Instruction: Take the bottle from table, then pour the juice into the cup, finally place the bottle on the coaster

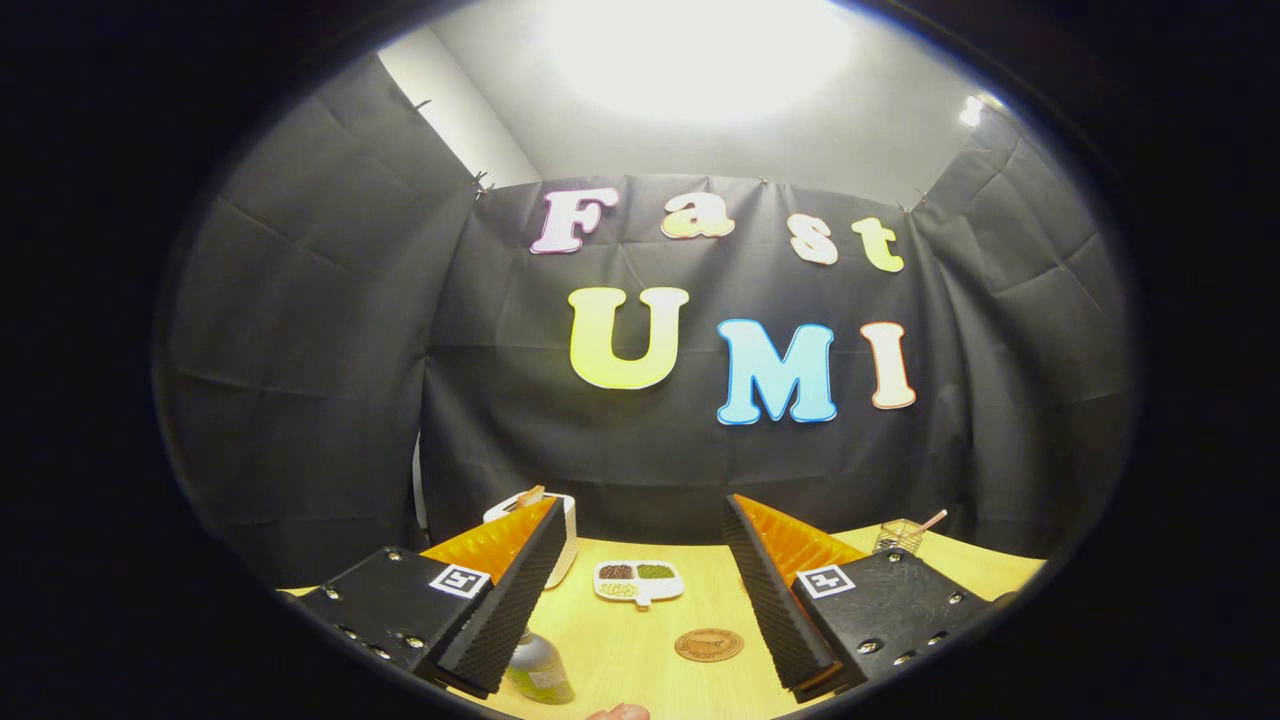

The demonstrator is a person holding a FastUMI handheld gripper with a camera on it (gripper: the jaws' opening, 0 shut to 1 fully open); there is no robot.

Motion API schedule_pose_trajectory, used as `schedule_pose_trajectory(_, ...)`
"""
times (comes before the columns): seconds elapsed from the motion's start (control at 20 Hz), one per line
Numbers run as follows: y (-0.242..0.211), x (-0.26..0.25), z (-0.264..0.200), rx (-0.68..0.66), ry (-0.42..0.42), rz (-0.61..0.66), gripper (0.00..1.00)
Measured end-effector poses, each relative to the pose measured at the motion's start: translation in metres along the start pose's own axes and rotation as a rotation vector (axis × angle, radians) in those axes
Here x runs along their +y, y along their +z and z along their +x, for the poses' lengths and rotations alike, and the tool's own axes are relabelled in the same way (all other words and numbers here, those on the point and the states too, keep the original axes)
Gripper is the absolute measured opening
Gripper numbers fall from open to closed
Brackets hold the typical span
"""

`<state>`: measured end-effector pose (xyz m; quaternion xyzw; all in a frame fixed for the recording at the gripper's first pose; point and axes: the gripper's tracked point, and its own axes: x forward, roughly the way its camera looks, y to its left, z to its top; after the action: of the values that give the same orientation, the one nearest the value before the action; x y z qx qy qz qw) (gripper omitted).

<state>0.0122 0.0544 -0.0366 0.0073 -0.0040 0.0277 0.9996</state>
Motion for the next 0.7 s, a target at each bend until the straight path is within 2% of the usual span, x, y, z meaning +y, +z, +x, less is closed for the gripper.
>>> schedule_pose_trajectory(0.35, -0.044, 0.033, 0.002, 0.058, 0.047, 0.082, 0.96)
schedule_pose_trajectory(0.7, -0.073, 0.058, 0.006, 0.113, 0.084, 0.084, 0.96)
